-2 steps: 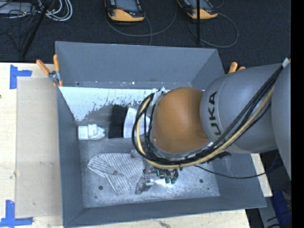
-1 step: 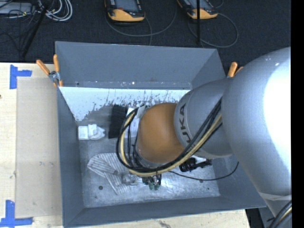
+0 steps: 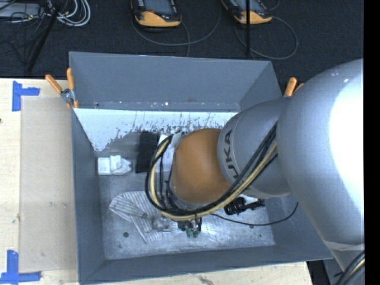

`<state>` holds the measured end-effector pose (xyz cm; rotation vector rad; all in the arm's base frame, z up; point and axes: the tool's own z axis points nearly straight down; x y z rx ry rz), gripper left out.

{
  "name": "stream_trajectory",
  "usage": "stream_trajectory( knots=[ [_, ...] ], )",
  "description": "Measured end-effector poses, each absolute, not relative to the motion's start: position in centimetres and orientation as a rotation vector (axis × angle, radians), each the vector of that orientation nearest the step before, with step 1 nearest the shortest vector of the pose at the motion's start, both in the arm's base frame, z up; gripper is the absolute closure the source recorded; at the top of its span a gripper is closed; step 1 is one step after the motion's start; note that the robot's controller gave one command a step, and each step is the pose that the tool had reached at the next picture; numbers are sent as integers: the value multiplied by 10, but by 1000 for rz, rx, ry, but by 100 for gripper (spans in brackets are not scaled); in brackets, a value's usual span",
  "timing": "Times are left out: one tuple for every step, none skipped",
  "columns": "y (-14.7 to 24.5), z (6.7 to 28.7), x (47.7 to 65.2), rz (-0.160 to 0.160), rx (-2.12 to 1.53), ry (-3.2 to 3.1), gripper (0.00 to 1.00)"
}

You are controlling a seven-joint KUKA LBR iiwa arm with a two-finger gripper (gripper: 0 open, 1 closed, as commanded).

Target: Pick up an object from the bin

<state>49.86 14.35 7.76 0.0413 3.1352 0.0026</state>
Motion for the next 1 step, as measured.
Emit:
stream_trajectory(
  knots=[
    [147, 82, 499, -1, 28, 3141, 100]
  ],
)
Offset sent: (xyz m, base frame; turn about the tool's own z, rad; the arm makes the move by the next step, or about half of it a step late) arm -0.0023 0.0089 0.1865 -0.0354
